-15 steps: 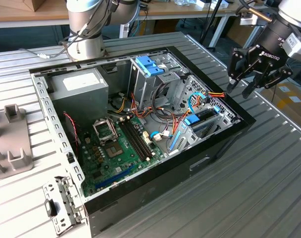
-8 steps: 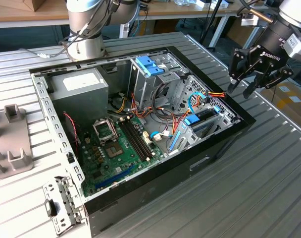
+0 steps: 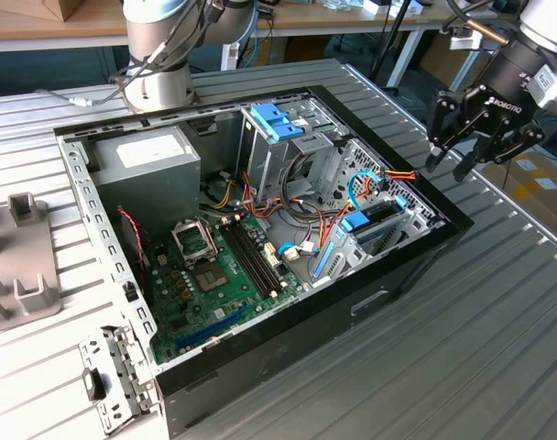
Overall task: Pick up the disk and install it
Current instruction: 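Insert the first disk wire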
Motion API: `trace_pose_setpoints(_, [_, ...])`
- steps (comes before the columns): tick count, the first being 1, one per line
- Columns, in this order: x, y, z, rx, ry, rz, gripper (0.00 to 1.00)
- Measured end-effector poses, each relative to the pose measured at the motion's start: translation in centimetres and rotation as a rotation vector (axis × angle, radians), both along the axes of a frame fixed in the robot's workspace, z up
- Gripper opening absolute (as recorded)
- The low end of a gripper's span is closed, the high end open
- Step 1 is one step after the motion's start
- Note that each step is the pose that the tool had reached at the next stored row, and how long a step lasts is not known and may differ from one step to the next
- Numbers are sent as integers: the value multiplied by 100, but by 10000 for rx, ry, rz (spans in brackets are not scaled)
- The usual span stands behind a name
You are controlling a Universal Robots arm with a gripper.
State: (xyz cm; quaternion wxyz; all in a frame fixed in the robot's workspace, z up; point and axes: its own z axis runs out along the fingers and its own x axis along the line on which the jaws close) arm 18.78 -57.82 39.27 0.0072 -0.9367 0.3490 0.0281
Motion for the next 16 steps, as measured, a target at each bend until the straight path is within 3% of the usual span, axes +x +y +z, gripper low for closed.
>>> trace_pose_setpoints(5, [50,0,-13,2,0,1,48])
trace_pose_setpoints(11, [30,3,-63,1,0,5,48])
trace_pose_setpoints(16, [16,72,-92,2,0,283,48])
